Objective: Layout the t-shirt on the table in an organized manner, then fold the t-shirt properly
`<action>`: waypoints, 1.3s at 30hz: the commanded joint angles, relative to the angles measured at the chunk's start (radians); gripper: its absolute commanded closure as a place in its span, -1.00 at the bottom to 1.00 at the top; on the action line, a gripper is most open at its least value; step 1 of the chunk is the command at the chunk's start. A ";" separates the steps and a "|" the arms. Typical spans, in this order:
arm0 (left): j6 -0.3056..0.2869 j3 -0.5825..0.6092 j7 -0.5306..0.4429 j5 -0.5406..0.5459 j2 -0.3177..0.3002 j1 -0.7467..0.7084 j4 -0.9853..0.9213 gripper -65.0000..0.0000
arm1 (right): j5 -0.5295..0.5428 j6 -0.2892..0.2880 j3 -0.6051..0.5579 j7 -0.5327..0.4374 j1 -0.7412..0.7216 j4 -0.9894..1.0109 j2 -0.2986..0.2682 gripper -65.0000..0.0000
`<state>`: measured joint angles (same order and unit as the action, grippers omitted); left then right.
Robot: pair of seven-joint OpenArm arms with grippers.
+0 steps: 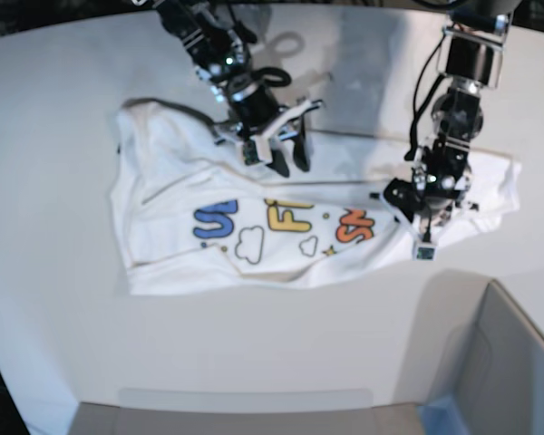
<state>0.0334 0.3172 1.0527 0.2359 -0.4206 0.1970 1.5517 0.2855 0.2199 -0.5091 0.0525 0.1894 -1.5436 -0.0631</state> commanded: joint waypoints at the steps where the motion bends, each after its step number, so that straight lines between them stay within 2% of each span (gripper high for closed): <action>1: -0.010 -0.003 -0.018 -0.003 -0.004 0.042 0.033 0.50 | -0.004 -0.012 -0.012 -0.024 -0.014 -0.021 0.009 0.35; 6: -0.051 0.041 -0.010 -0.005 -0.002 0.071 0.026 0.50 | -0.004 -0.012 -0.061 -0.024 -0.049 -0.014 0.010 0.35; 10: -0.046 0.093 -0.010 -0.005 -0.002 0.098 -0.035 0.50 | -0.004 -0.012 -0.107 -0.023 -0.074 -0.004 0.010 0.35; 13: -0.045 0.095 -0.018 -0.005 -0.002 0.106 -0.079 0.50 | -0.004 -0.012 -0.115 -0.023 -0.097 0.042 0.030 0.35; 26: -0.042 0.095 -0.009 -0.008 -0.005 0.106 -0.083 0.51 | -0.004 -0.012 -0.113 -0.023 -0.101 0.096 0.041 0.35; 28: -0.042 0.093 -0.009 -0.046 -0.005 0.106 -0.083 0.51 | -0.004 -0.012 -0.115 -0.023 -0.103 0.096 0.042 0.35; 31: -0.042 0.095 -0.009 -0.163 -0.001 0.106 -0.083 0.51 | -0.004 -0.012 -0.116 -0.023 -0.115 0.096 0.061 0.35; 35: -0.051 0.096 -0.009 -0.303 0.038 0.103 -0.083 0.51 | -0.004 -0.012 -0.127 -0.023 -0.132 0.094 0.072 0.35; 39: -0.054 0.098 -0.009 -0.327 0.053 0.098 -0.087 0.51 | -0.004 -0.012 -0.145 -0.023 -0.144 0.102 0.075 0.35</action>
<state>-0.0277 0.4198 1.0531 -0.0742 -0.3515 0.2737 1.4544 0.2852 0.2165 -0.6518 0.0563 0.0574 -1.4265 -0.0013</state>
